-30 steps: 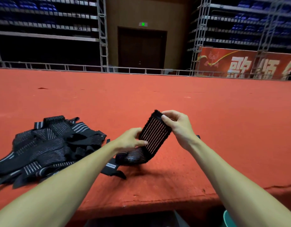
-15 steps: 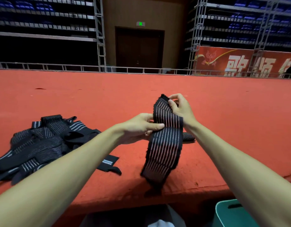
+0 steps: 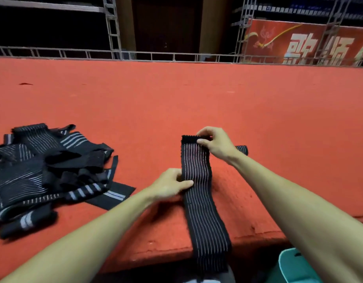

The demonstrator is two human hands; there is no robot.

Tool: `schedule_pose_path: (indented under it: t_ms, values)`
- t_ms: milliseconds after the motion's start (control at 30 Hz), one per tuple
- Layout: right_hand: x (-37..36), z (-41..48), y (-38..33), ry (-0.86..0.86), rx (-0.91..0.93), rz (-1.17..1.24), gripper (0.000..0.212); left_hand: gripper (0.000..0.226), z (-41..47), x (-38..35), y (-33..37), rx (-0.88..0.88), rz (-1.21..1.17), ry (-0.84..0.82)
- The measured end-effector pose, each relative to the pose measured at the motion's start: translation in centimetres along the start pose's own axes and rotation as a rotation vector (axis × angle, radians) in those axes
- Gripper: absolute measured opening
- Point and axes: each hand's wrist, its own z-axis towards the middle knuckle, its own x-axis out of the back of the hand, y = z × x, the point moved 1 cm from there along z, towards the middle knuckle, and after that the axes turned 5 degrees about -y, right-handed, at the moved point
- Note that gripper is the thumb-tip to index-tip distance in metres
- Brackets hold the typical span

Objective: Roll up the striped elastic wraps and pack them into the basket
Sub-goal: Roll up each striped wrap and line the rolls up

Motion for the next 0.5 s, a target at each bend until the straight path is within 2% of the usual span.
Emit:
schedule_pose_path:
  t_ms: [100,167,300,400,500]
  values:
    - [-2.1,1.6,1.3,0.046,0.002,-0.008,0.012,0.016,1.3,0.8,-2.5,0.039,0.35,0.12]
    - [-3.6,2.8,2.3,0.073,-0.011,0.019,0.011,0.023,1.8,0.9,-3.5,0.075,0.479,0.249]
    - [-7.3,4.8,5.0,0.117,-0.102,0.02,0.009,0.031,2.7,0.2,-5.2,0.062,0.501,0.423]
    - [-9.8,5.0,6.7,0.111,-0.169,0.01,0.01,0.042,2.8,0.2,-5.7,0.021,0.437,0.453]
    - [-10.6,5.3,7.4,0.058,-0.177,-0.073,0.017,0.04,3.0,0.3,-5.8,0.024,0.51,0.413]
